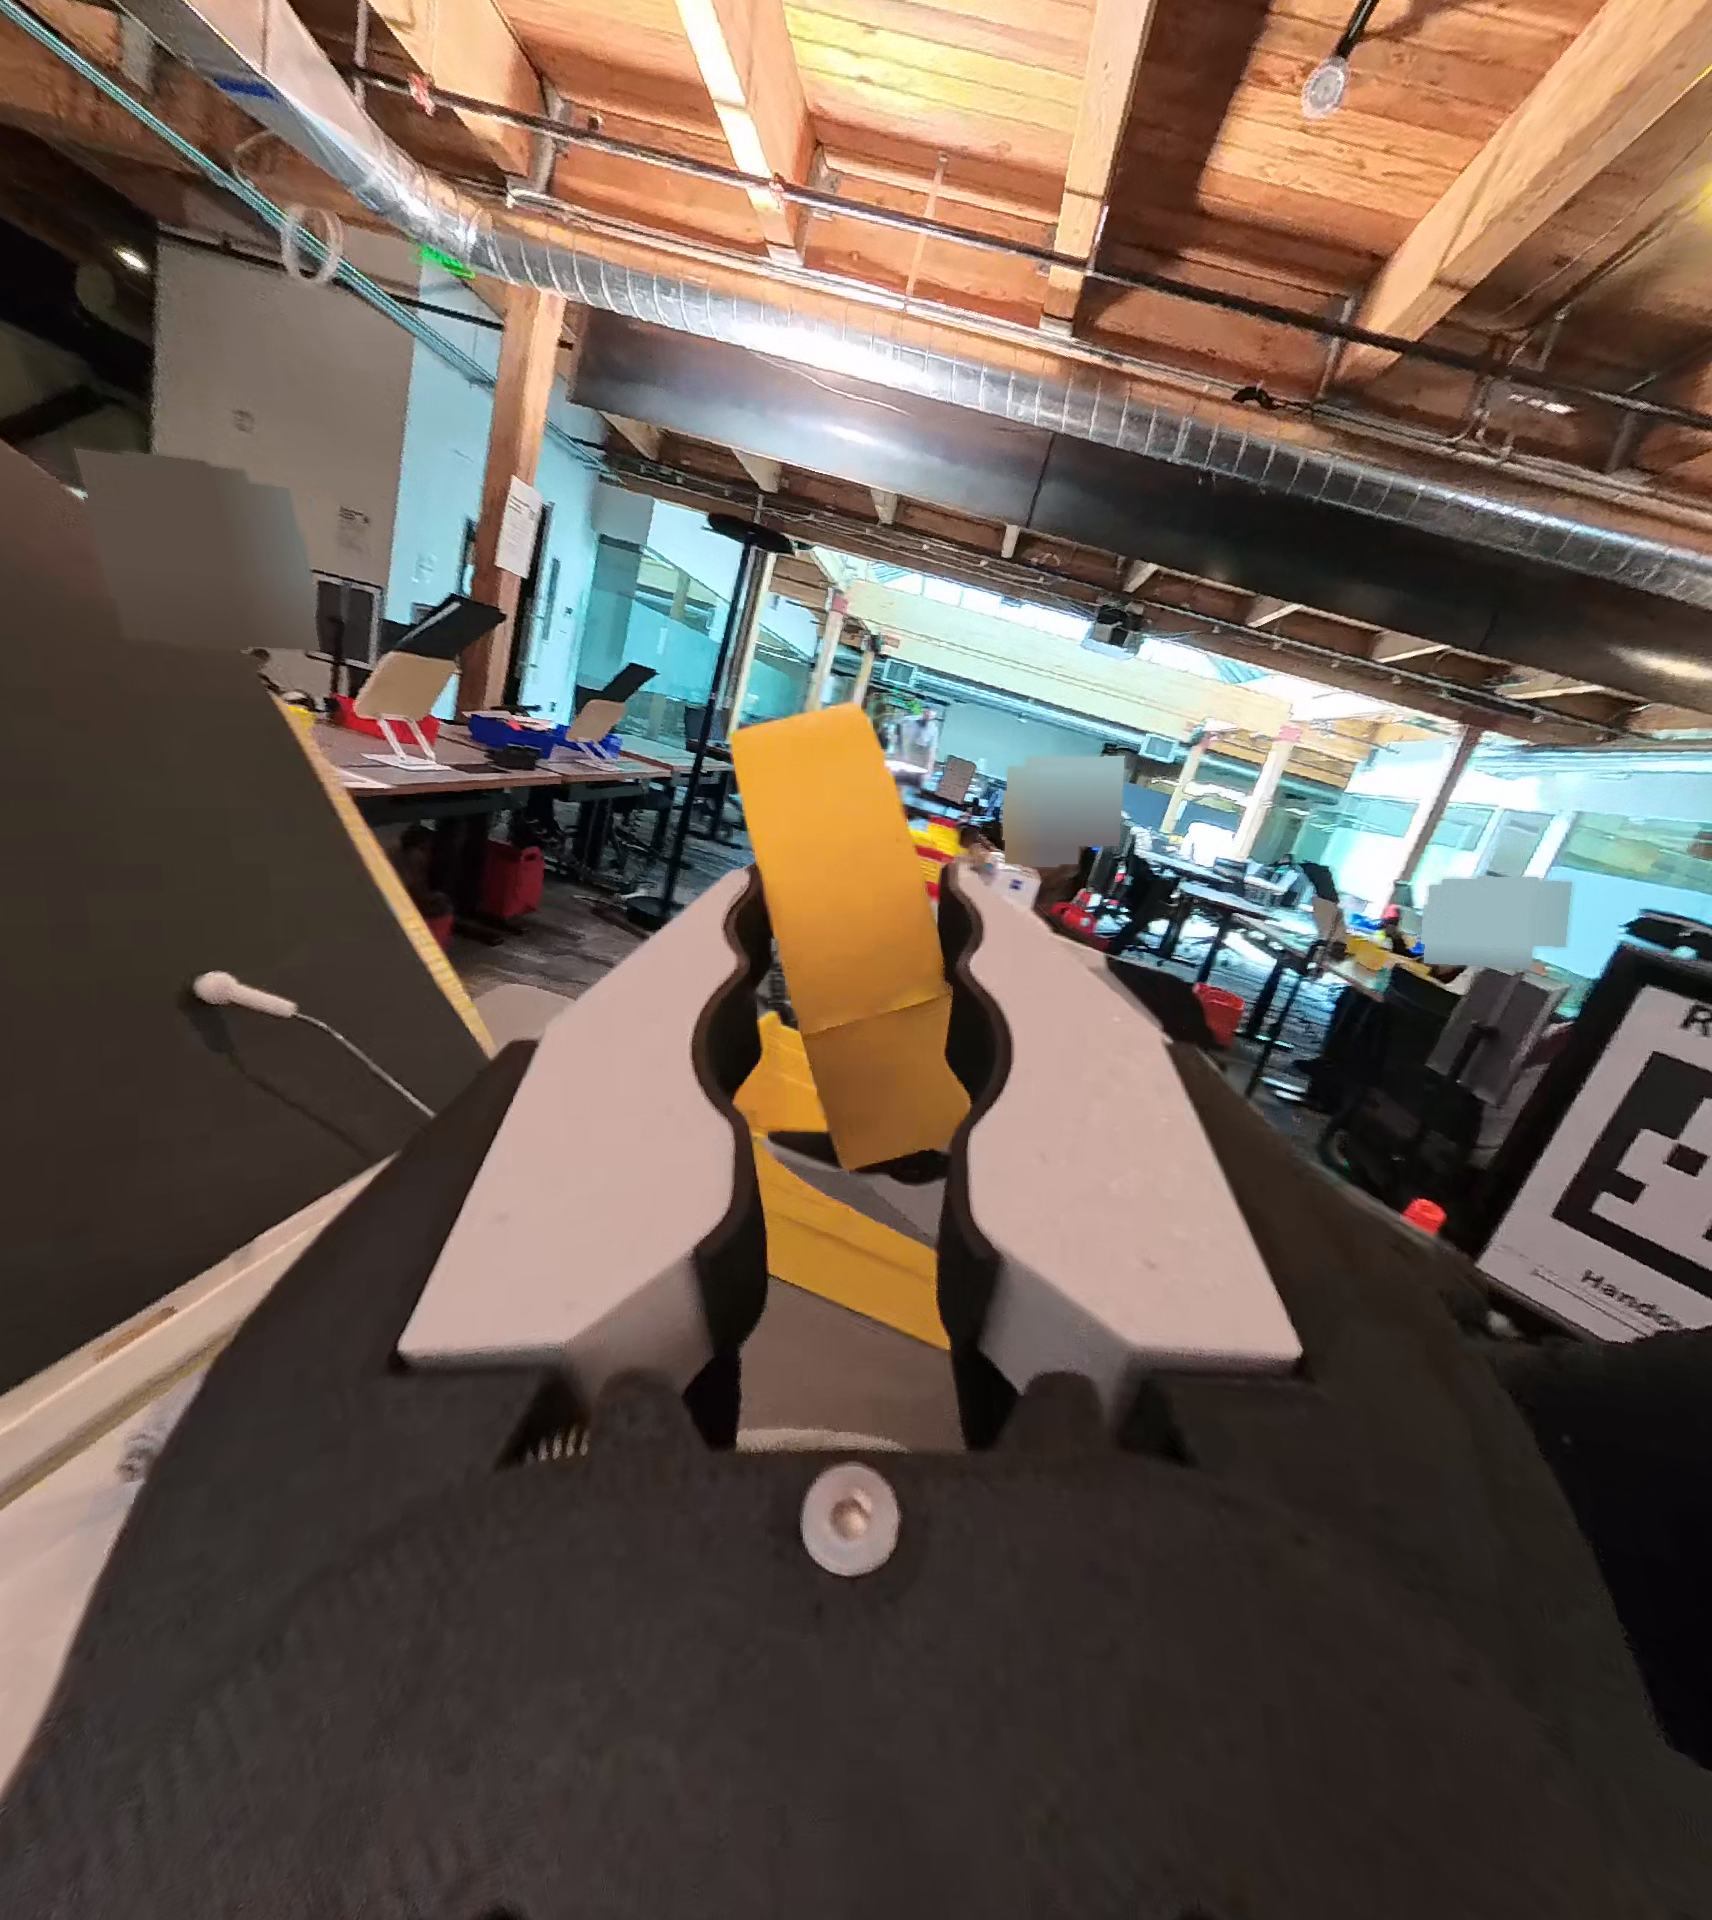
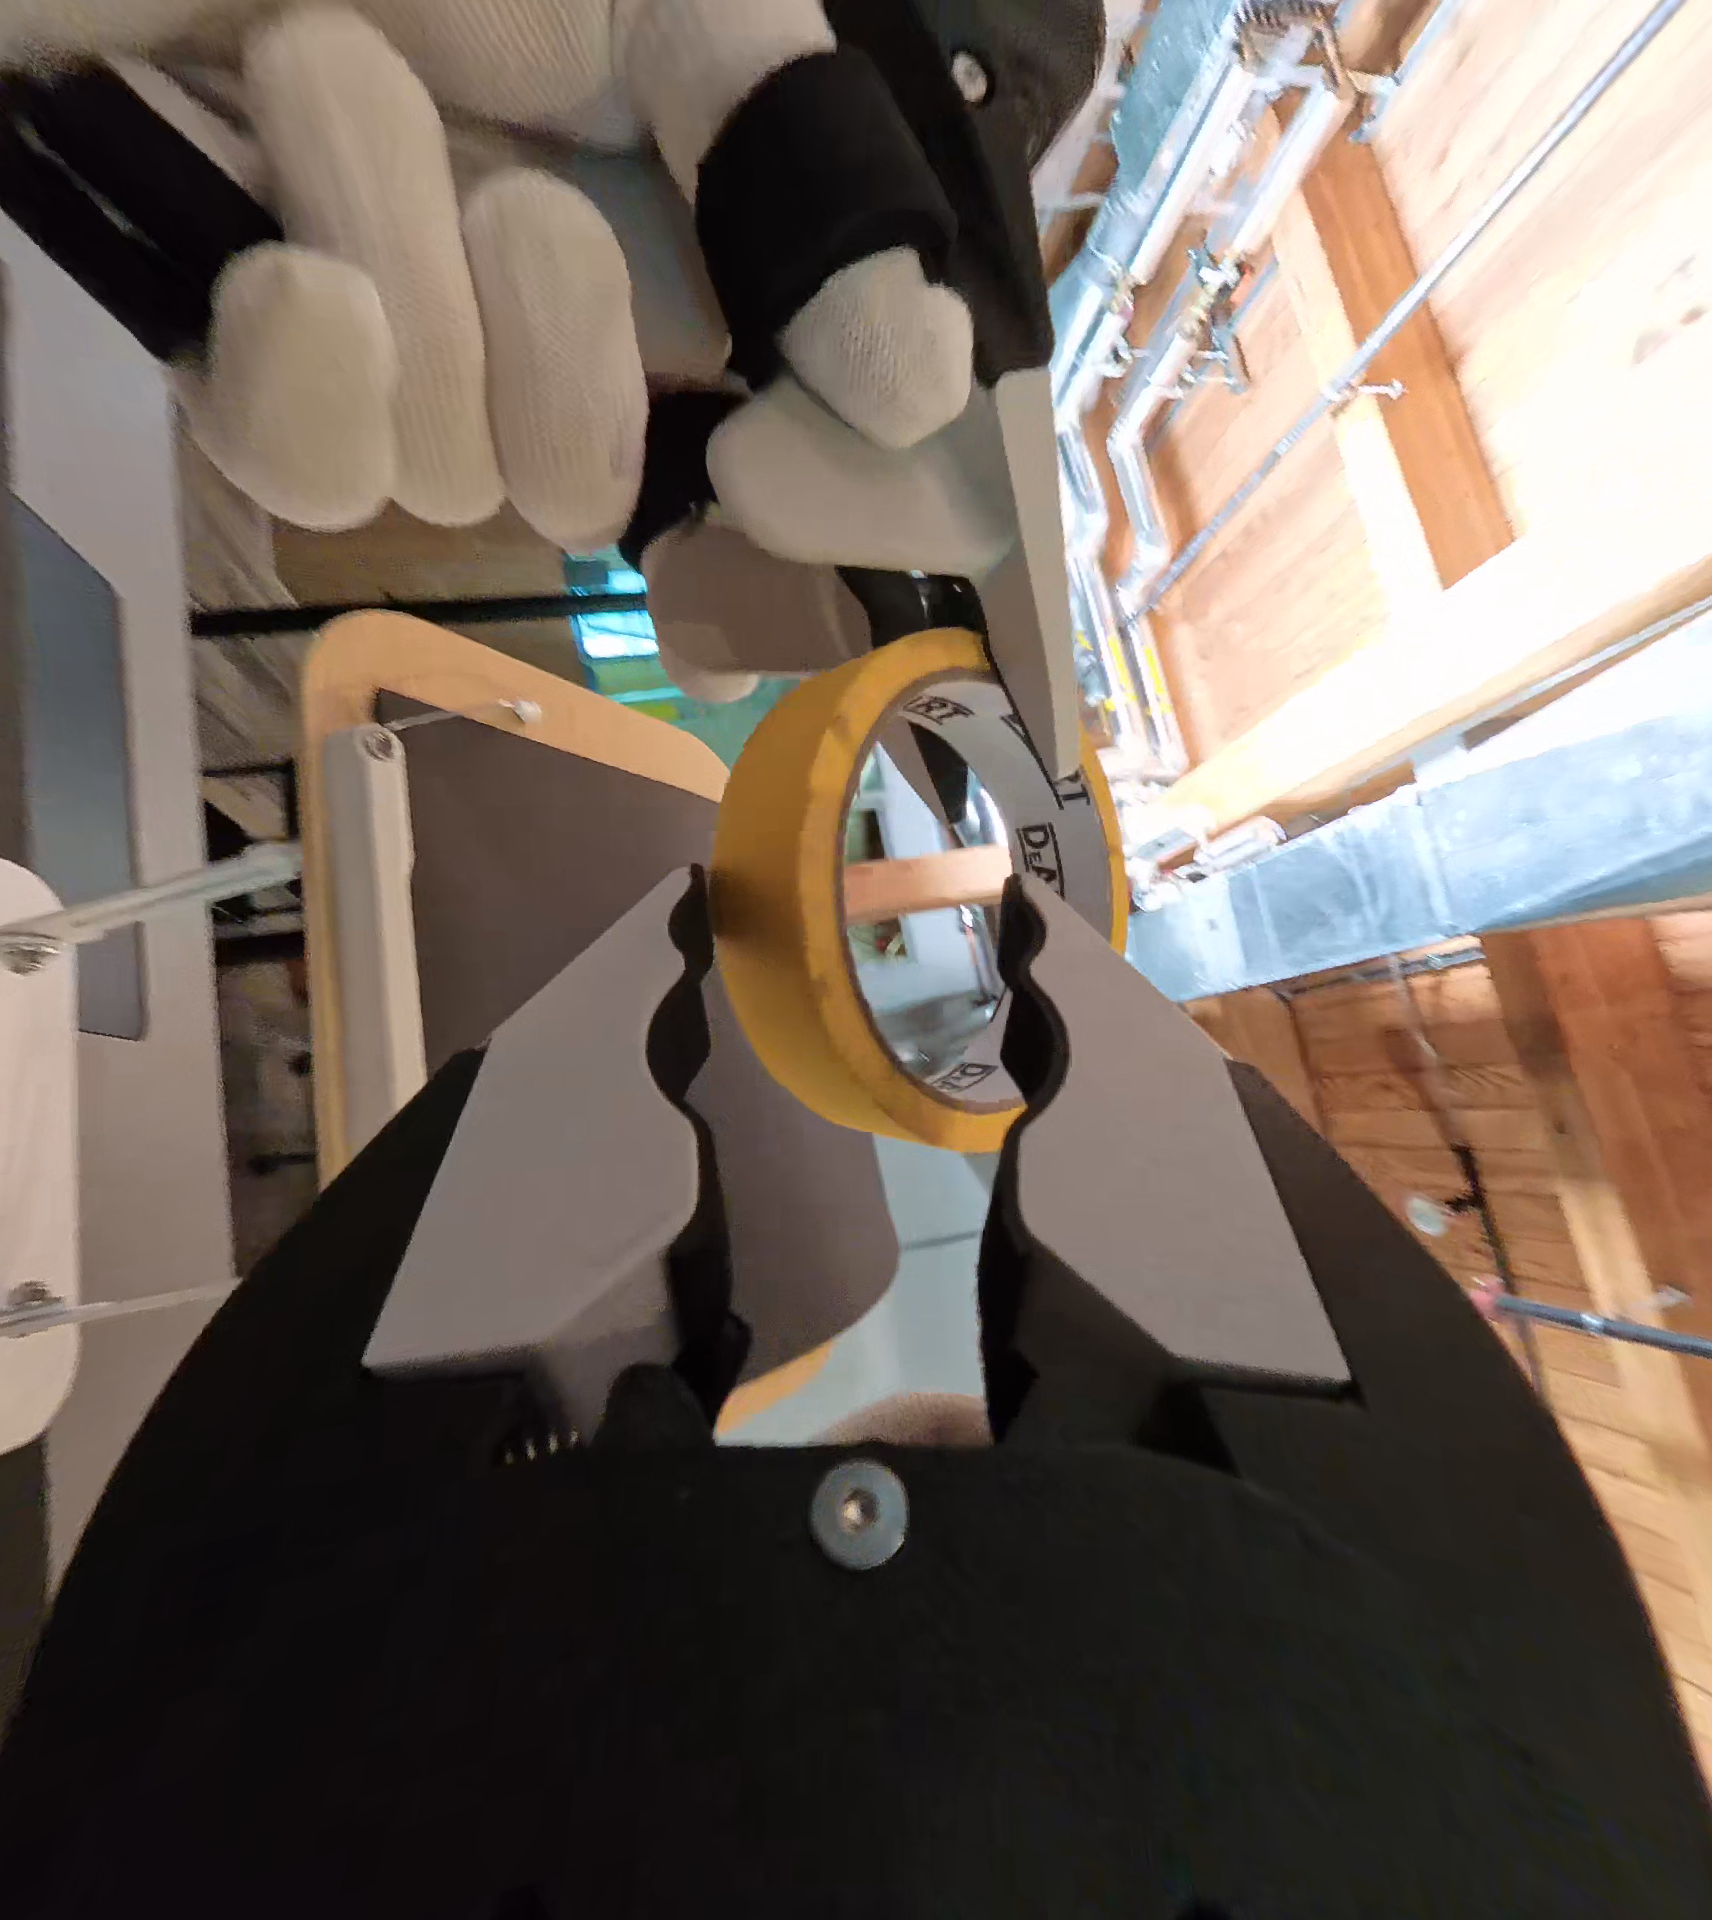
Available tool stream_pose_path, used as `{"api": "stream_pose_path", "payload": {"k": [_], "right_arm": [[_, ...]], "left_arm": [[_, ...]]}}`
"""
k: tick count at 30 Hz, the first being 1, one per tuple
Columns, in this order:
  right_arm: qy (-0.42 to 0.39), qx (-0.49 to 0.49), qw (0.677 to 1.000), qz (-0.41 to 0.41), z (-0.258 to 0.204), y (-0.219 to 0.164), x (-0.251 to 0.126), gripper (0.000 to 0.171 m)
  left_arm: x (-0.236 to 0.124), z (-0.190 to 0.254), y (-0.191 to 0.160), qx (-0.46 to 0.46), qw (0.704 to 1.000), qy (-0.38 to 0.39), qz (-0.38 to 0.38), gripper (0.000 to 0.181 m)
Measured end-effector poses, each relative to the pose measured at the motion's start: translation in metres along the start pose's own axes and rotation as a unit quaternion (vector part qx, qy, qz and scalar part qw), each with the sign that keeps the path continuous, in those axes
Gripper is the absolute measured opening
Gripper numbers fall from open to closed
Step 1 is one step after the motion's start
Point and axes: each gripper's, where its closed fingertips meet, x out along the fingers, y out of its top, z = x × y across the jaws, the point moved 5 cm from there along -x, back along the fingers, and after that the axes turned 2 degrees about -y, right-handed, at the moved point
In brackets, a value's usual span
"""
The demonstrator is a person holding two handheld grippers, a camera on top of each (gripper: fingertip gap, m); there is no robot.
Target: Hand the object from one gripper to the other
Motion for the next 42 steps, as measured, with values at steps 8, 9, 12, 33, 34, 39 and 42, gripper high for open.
{"api": "stream_pose_path", "payload": {"k": [8, 9, 12, 33, 34, 39, 42], "right_arm": [[0.037, 0.093, 0.994, 0.048, 0.020, 0.008, -0.013, 0.046], [0.030, 0.101, 0.993, 0.044, 0.024, 0.006, -0.013, 0.045], [-0.012, 0.126, 0.992, 0.010, 0.040, -0.005, -0.013, 0.040], [-0.034, 0.237, 0.968, -0.069, 0.057, -0.032, -0.010, 0.006], [-0.037, 0.248, 0.966, -0.069, 0.058, -0.034, -0.010, 0.006], [-0.058, 0.307, 0.947, -0.071, 0.067, -0.048, -0.014, 0.006], [-0.077, 0.355, 0.930, -0.057, 0.076, -0.054, -0.019, 0.007]], "left_arm": [[-0.004, 0.003, 0.006, 0.057, 0.998, 0.037, -0.005, 0.029], [-0.003, 0.004, 0.005, 0.067, 0.997, 0.043, -0.015, 0.029], [0.000, 0.005, 0.001, 0.103, 0.991, 0.072, -0.046, 0.028], [0.041, 0.055, -0.018, 0.254, 0.956, 0.095, -0.111, 0.030], [0.041, 0.056, -0.016, 0.255, 0.957, 0.094, -0.103, 0.035], [0.035, 0.063, -0.004, 0.262, 0.957, 0.094, -0.080, 0.045], [0.033, 0.061, -0.005, 0.278, 0.950, 0.101, -0.096, 0.050]]}}
